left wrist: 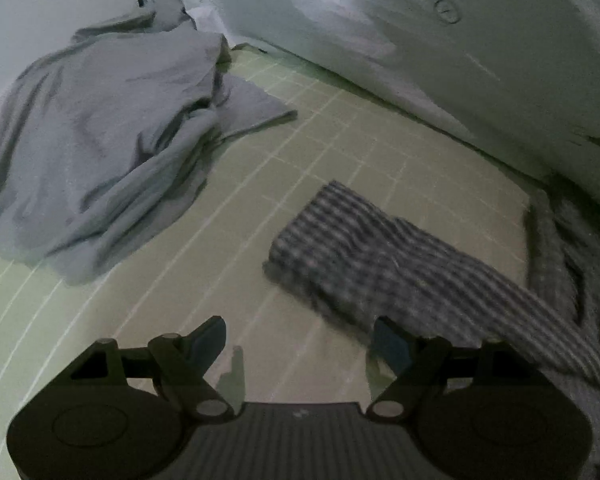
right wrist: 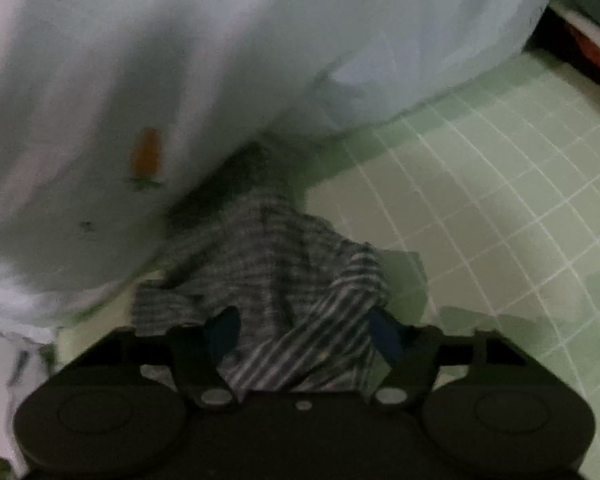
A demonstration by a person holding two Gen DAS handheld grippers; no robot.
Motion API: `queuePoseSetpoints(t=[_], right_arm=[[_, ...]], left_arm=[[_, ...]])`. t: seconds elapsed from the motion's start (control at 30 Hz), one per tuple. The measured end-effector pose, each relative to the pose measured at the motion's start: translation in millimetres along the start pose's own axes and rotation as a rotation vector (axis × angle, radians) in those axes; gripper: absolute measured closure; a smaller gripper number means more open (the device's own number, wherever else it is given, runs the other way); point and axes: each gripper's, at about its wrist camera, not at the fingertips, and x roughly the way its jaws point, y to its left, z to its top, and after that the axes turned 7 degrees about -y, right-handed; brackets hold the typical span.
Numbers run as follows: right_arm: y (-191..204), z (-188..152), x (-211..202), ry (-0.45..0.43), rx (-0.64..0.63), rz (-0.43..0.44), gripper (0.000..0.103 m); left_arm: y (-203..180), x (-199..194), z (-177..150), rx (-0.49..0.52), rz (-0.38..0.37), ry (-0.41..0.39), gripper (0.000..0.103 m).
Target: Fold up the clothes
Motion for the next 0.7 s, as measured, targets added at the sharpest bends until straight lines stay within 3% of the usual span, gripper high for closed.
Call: queuePoseSetpoints(t=[0.03,0.13,0.27,0.4,0.47,0.53,0.57,0.6,0.7], right_arm=[[-1,1,7,0.014,0.005,-0.021,0.043],[-2,6,29,0.056,0.019,-0.085,0.047],[-4,10,47,0.08,0.024,-0.136,0.069],[-2,11,52,0.086,-0.024,-0.101,0.086],[3,11,49,0.075,-0.068,-0.076,0.094],[6,14,43,0.047,-0.094,-0.051,0.095],[8,16,40,0.028,-0.099,-0.041,0.096],[9,18,36,0.01,-0.103,-0.032,0.097],[13,28,26,-0.054,-0.092,-0.01,0.098]], left_arm=[[0,8,4,-0.003,0.002,0.007,0.022],[0,28,14,-0.007,0.01,0.016,0.023],[-1,39,20,0.002,0.014,0.008,0.026],[-1,47,21,-0.02,0.012,0.013,0.035],[-1,46,22,-0.022,0.003,-0.01,0.048],[-1,46,23,-0.024,0.001,-0.028,0.067],[-1,47,24,-0.033,-0.009,-0.037,0.084],[1,47,26,-0.053,-0.026,-0.047,0.091],[-1,37,34,-0.068,-0.052,-0.104,0.093]])
